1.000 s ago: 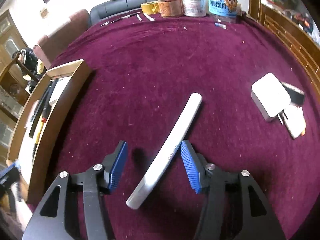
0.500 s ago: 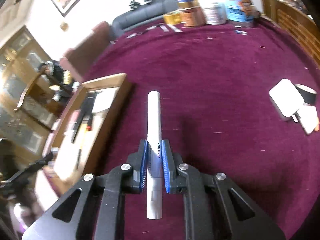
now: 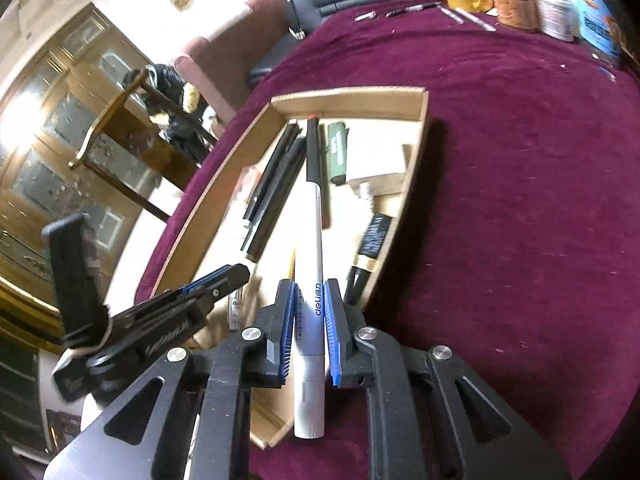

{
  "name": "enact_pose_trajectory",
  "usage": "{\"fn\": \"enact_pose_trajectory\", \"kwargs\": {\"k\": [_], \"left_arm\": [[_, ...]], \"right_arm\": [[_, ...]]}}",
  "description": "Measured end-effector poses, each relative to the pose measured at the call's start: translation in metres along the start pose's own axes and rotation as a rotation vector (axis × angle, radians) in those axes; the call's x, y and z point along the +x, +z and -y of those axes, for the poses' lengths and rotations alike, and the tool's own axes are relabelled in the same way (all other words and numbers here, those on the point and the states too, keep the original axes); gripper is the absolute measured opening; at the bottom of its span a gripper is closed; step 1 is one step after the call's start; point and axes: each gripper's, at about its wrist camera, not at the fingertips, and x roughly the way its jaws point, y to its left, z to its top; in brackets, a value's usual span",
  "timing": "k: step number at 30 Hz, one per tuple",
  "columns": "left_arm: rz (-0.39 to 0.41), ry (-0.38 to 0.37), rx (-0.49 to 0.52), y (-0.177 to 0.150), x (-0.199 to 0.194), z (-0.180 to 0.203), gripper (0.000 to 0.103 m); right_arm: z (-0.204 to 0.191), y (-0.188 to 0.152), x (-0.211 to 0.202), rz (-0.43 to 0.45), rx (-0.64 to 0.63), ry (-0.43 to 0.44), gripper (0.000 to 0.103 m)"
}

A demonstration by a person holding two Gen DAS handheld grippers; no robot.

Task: Organize rigid objects
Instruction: 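Place the clear pen and white marker into the cardboard box and release, then move the right tool to the white charger beside the black tape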

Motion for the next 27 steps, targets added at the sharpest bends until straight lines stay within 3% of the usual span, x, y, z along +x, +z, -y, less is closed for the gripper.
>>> {"fn": "enact_pose_trajectory", "kwargs": {"k": [1, 3, 5, 16, 21, 27], "left_arm": [[0.006, -0.002, -0.004, -0.001, -0.001, 0.000, 0.017], [0.022, -0.016, -0.016, -0.001, -0.006, -0.003, 0.039], [0.054, -0.021, -0.025, -0.001, -0.015, -0.005, 0.054], [0.147, -0.011, -0.028, 0.004, -0.042, -0.007, 0.061], [0.182, 0.028, 0.008, 0.001, -0.049, 0.006, 0.061], [0.188, 0.055, 0.065, -0.004, -0.049, 0.029, 0.061]], "right_arm": [[-0.003, 0.000, 0.009, -0.013, -0.001, -0.013, 0.012], [-0.007, 0.001, 0.023, -0.026, 0.008, -0.058, 0.013], [-0.009, 0.002, 0.030, -0.029, 0.006, -0.078, 0.013], [-0.011, -0.001, 0.016, 0.045, -0.026, -0.071, 0.019], [0.000, -0.008, -0.006, 0.133, -0.039, -0.125, 0.019], [0.019, -0.019, -0.027, 0.202, -0.008, -0.142, 0.037]]}}
